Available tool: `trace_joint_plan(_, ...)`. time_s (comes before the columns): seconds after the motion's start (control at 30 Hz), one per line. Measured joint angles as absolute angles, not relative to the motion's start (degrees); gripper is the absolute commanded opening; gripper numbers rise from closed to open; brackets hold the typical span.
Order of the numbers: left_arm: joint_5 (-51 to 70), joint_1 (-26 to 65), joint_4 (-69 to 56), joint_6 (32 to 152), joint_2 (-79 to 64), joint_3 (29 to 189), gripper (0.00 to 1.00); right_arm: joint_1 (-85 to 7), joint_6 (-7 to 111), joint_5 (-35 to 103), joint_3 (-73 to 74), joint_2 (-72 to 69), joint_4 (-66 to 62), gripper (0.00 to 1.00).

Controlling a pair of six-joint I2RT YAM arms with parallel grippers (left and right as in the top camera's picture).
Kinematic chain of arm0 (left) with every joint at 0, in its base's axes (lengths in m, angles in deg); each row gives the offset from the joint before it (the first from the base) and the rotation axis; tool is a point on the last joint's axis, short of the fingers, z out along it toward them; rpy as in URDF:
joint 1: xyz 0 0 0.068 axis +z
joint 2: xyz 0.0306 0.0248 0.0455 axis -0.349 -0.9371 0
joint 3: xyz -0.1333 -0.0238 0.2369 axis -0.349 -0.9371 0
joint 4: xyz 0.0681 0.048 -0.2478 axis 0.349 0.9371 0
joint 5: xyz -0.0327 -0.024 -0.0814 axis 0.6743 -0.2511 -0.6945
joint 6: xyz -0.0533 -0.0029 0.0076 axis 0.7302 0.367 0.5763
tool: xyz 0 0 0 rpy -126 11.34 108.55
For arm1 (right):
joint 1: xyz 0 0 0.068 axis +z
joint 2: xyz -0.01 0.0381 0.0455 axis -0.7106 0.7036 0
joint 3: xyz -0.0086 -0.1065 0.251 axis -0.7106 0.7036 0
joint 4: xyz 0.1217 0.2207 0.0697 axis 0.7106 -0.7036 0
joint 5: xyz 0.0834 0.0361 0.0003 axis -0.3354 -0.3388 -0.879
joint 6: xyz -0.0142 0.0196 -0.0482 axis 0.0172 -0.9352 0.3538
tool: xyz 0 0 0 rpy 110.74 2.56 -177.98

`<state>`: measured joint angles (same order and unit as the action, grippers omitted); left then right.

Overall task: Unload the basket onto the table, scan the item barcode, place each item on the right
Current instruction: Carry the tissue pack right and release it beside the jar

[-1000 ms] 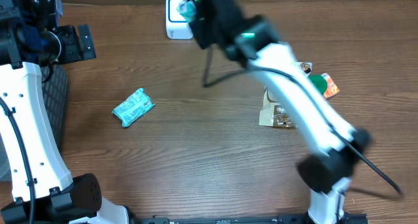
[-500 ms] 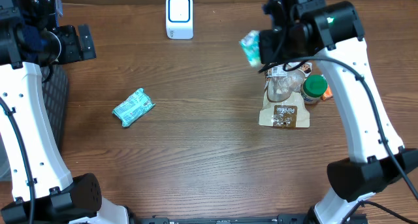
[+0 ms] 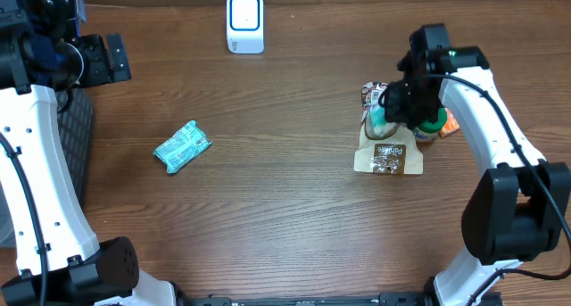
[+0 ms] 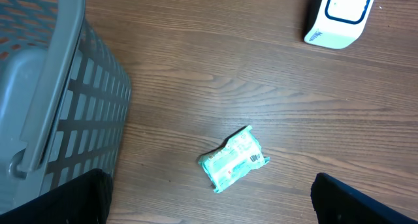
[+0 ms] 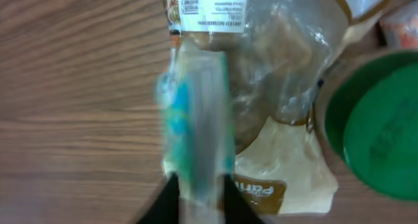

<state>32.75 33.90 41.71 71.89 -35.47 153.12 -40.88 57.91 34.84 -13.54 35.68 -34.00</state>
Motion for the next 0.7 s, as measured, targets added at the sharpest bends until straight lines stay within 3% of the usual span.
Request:
trace_joint_plan(0.1,32.75,33.9,41.73,71.89,-35.47,153.12,0.99,-41.43,58.26,34.79,-13.06,35.68,-33.28,0.53)
trace_joint_plan(0.5,32.75,33.9,41.73,71.89,-35.47,153.12,0.99,-40.73,58.34,30.01,-20.07,35.68,-38.22,0.53)
trace_joint_plan(0.7,32.75,33.9,41.71,71.89,-35.47,153.12,1.0,-33.58,58.26,24.63,-21.73,35.66,-31.71,0.54)
